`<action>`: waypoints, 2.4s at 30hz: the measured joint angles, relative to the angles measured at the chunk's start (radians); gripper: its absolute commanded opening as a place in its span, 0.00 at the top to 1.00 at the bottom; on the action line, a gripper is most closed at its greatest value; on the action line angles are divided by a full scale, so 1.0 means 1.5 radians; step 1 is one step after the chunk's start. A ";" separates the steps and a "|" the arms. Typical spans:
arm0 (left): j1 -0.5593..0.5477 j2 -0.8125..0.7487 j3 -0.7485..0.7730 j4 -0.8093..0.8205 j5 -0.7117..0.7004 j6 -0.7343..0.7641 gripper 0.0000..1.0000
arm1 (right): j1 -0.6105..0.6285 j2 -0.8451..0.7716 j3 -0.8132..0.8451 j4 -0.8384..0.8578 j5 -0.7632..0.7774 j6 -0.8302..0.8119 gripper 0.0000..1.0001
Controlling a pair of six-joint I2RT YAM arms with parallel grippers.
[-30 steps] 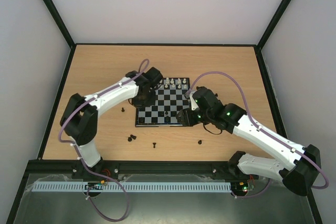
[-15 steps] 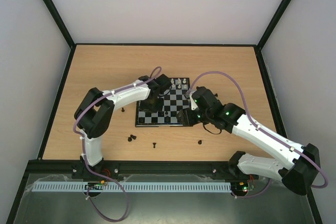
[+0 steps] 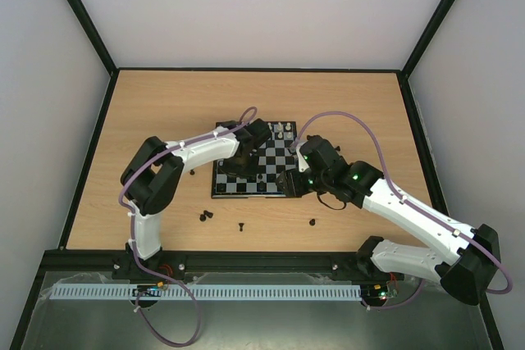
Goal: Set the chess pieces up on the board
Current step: Place the chess piece on the chessboard, then pick up the chess piece at the center of the board.
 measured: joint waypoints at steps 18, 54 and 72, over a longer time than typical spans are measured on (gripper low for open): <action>-0.008 -0.003 0.000 -0.007 -0.005 -0.015 0.71 | -0.001 0.000 0.000 0.000 -0.005 0.000 0.39; -0.018 -0.502 -0.398 -0.057 -0.035 -0.233 0.29 | -0.001 0.000 0.000 0.001 -0.030 0.000 0.37; -0.022 -0.462 -0.470 0.013 -0.008 -0.240 0.63 | -0.001 0.000 -0.001 0.001 -0.030 0.000 0.37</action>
